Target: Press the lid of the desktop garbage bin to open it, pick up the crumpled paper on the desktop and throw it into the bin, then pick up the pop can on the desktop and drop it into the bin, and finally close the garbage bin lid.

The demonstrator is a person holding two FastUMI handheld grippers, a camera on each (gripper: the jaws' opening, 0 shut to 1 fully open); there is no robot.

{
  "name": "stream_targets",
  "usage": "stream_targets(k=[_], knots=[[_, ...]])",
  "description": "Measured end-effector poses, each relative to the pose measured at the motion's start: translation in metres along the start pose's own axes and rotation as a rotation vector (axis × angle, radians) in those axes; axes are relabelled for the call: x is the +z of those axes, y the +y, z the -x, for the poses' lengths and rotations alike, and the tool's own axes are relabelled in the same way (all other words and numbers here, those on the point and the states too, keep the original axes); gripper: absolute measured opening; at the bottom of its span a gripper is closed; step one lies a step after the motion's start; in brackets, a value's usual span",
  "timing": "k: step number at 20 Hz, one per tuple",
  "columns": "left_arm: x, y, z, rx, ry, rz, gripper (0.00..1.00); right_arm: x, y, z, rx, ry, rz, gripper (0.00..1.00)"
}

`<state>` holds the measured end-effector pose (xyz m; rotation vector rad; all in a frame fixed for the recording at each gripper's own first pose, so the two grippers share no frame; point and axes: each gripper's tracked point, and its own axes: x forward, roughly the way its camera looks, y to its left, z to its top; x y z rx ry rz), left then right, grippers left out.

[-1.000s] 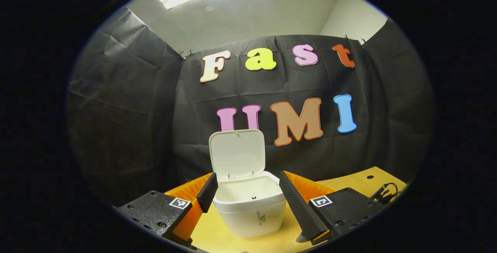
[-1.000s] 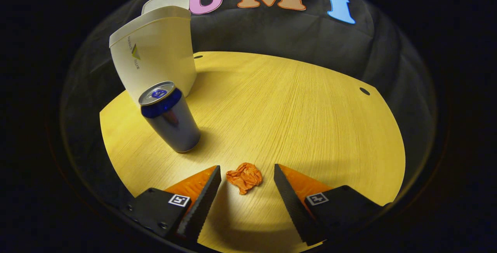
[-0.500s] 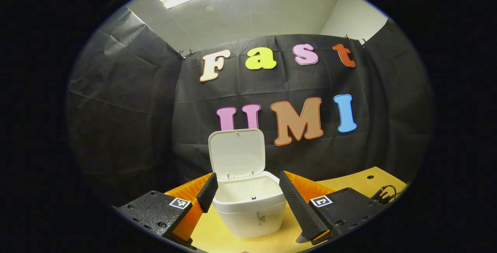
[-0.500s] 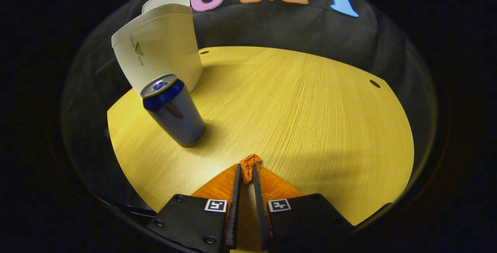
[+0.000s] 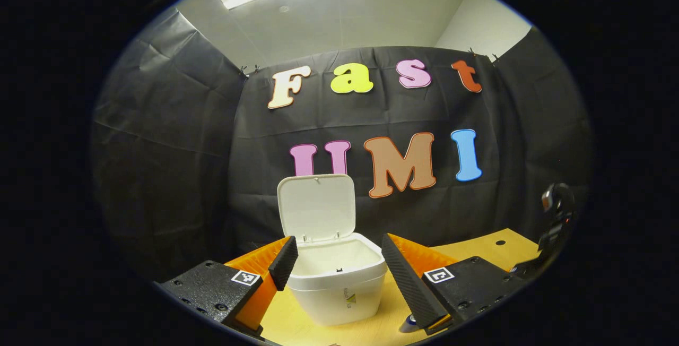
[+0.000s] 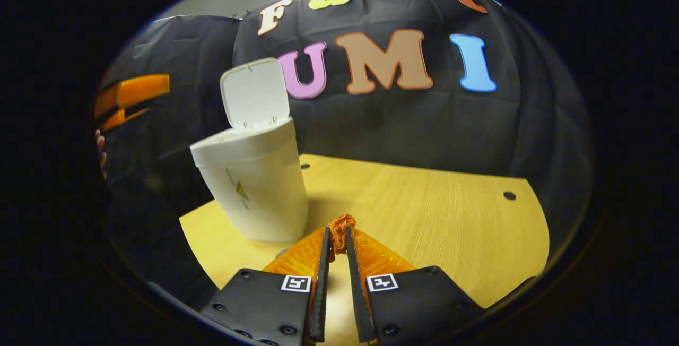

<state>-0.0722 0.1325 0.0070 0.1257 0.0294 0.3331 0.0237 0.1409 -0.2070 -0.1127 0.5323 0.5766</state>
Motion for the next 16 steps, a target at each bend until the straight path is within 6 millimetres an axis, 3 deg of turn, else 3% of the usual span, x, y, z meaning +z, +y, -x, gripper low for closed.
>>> stream_targets(k=[5,9,10,13,16], knots=[[-0.003,0.011,0.001,0.013,0.005,0.013,0.96,0.081,0.020,0.014,0.037,-0.164,0.043,0.24],[-0.005,0.025,0.002,0.030,0.011,0.019,0.99,0.124,0.032,0.016,0.053,-0.243,0.062,0.24],[-0.006,0.029,0.002,0.036,0.012,0.018,0.95,0.133,0.036,0.015,0.056,-0.262,0.067,0.24],[-0.010,0.044,0.003,0.054,0.021,0.023,0.96,0.162,0.054,0.007,0.092,-0.314,0.104,0.23],[-0.016,0.060,0.003,0.071,0.034,0.029,0.99,0.182,0.086,-0.007,0.140,-0.337,0.142,0.23]])
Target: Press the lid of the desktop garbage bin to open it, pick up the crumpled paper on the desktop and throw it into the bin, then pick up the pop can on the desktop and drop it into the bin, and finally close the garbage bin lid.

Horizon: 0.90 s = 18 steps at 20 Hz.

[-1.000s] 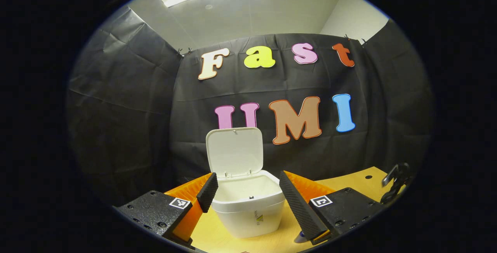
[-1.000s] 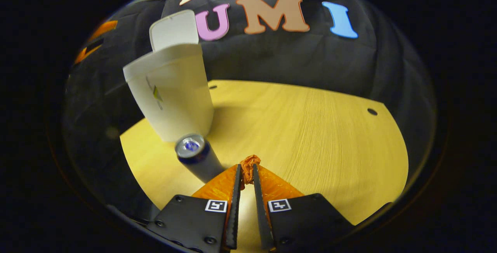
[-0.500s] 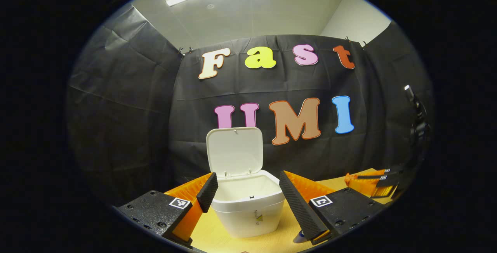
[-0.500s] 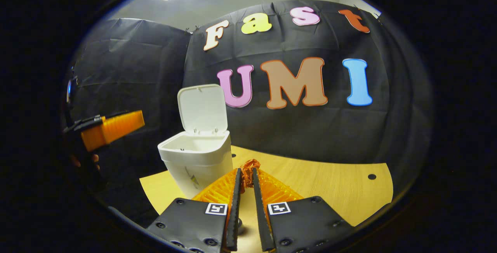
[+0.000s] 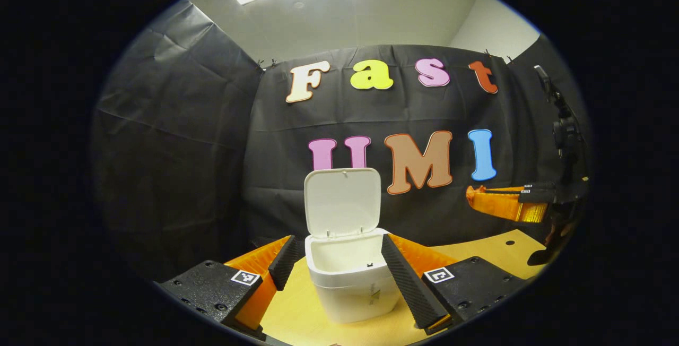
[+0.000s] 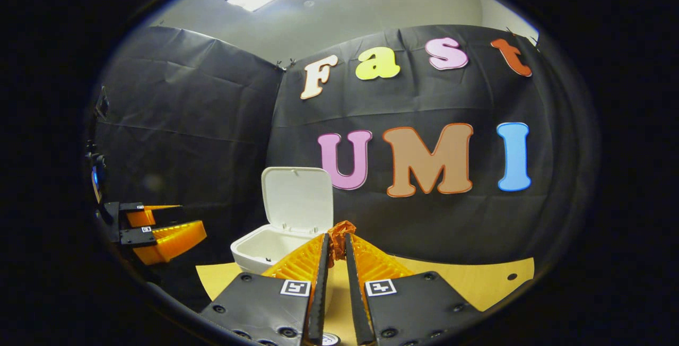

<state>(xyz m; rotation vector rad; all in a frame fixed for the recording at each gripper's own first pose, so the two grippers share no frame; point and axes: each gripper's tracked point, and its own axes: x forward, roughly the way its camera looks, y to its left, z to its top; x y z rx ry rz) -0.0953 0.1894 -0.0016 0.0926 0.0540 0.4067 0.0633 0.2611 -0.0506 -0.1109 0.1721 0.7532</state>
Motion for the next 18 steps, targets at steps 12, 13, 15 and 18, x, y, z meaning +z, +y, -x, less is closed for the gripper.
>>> stream_targets(k=[12,13,15,18], knots=[[-0.023,0.065,-0.001,0.067,0.056,-0.006,0.96,-0.035,0.063,-0.103,0.084,0.127,-0.005,0.23],[-0.024,0.070,0.000,0.072,0.058,-0.006,0.96,-0.042,0.069,-0.110,0.091,0.147,-0.010,0.24],[-0.025,0.082,-0.001,0.089,0.063,-0.010,0.96,-0.050,0.076,-0.120,0.086,0.168,-0.008,0.29],[-0.027,0.093,0.000,0.102,0.063,-0.014,0.96,-0.058,0.084,-0.129,0.076,0.184,0.006,0.50]])
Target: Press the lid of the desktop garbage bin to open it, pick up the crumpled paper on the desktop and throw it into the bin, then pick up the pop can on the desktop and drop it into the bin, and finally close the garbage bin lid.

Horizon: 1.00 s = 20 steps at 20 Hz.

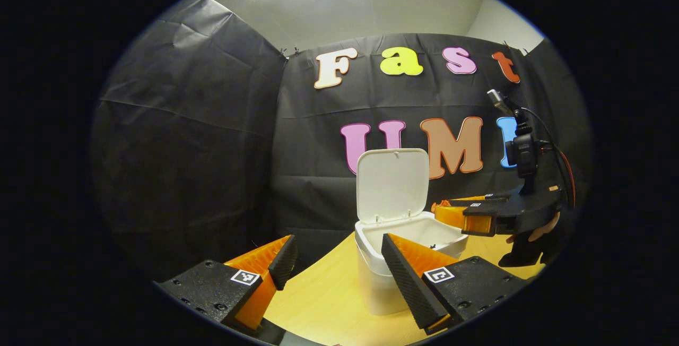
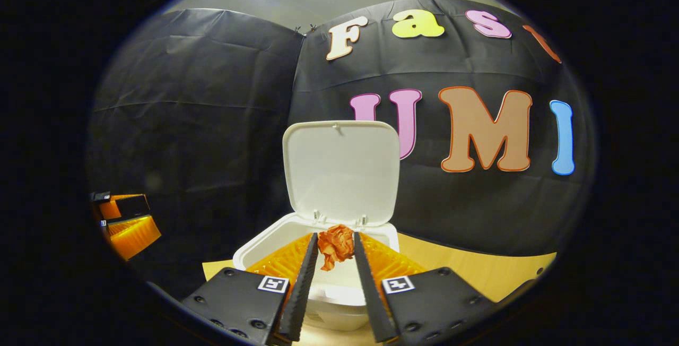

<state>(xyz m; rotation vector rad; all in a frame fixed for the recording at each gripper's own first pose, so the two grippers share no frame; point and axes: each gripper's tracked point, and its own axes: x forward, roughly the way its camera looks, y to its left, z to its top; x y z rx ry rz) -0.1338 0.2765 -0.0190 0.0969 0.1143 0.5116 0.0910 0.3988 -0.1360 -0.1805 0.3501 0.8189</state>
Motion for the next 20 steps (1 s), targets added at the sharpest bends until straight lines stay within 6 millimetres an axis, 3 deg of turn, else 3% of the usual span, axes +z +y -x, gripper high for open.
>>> stream_targets(k=[1,3,7,11,12,14,16,18,20], knots=[[0.000,0.002,-0.001,0.002,0.001,-0.001,0.96,0.000,0.002,-0.002,0.002,0.000,0.001,0.70],[-0.002,0.003,-0.004,0.003,0.003,0.001,0.96,0.001,0.002,-0.002,-0.013,-0.006,0.006,0.81],[0.002,-0.005,-0.008,-0.018,-0.009,0.005,0.96,0.016,-0.009,0.017,-0.062,-0.064,0.015,0.90],[0.007,-0.027,-0.014,-0.066,-0.027,0.008,0.99,0.022,-0.029,0.049,-0.118,-0.109,0.008,0.88],[0.009,-0.035,-0.016,-0.083,-0.032,0.008,0.96,0.022,-0.037,0.060,-0.143,-0.119,0.006,0.88],[0.011,-0.053,-0.020,-0.121,-0.043,0.008,0.96,0.026,-0.055,0.082,-0.190,-0.142,-0.004,0.92],[0.012,-0.074,-0.023,-0.165,-0.046,0.011,0.99,0.027,-0.076,0.106,-0.240,-0.160,-0.018,0.89],[0.014,-0.099,-0.026,-0.215,-0.047,0.020,0.96,0.025,-0.101,0.132,-0.304,-0.171,-0.031,0.92],[0.016,-0.126,-0.027,-0.265,-0.049,0.029,0.96,0.021,-0.126,0.158,-0.367,-0.176,-0.047,0.89]])
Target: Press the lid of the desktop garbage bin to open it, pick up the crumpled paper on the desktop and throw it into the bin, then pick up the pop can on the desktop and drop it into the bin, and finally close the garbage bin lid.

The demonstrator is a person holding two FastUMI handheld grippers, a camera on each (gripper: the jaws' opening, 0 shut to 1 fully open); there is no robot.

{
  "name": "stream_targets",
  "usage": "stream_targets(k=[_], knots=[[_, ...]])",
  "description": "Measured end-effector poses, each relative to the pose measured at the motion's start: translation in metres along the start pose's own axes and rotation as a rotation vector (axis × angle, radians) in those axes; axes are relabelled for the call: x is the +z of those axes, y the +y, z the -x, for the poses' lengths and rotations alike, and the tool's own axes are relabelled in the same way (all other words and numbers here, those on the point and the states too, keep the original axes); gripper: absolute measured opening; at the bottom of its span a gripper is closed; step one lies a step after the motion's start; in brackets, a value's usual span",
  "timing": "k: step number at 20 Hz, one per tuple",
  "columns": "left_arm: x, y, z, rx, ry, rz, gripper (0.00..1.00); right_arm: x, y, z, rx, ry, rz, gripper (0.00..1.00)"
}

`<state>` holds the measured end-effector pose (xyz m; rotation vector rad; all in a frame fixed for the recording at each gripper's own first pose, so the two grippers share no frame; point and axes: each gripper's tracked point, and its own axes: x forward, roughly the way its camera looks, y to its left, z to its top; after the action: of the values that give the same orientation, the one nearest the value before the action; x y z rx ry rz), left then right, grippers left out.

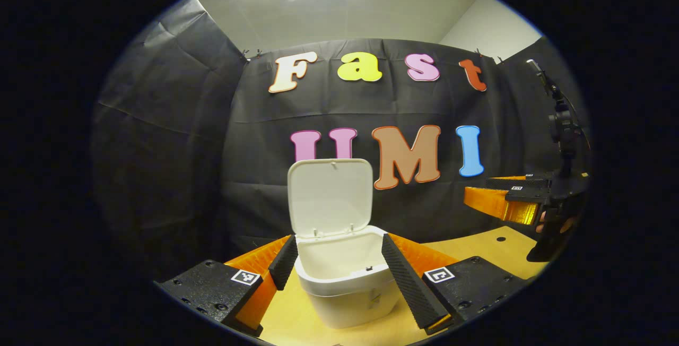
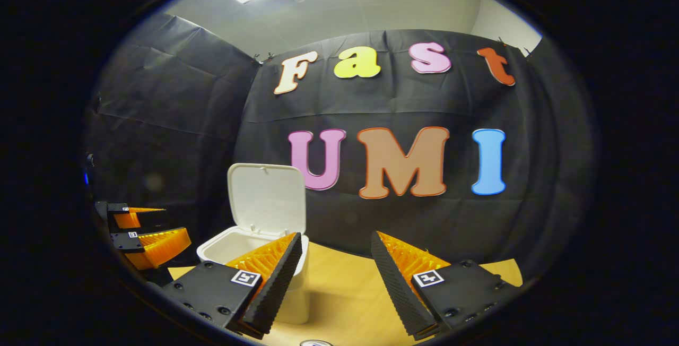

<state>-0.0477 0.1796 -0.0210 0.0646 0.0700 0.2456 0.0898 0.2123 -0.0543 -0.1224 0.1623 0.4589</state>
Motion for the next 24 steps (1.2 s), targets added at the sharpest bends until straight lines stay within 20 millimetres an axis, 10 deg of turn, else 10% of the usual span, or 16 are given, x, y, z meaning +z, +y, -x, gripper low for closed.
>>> stream_targets(k=[12,24], knots=[[-0.010,-0.155,-0.025,-0.297,0.018,0.006,0.96,-0.015,-0.158,0.101,-0.325,0.011,-0.083,0.90],[-0.181,-0.197,-0.026,-0.324,0.466,-0.001,0.96,-0.060,-0.218,0.149,-0.444,0.103,-0.129,0.90]])
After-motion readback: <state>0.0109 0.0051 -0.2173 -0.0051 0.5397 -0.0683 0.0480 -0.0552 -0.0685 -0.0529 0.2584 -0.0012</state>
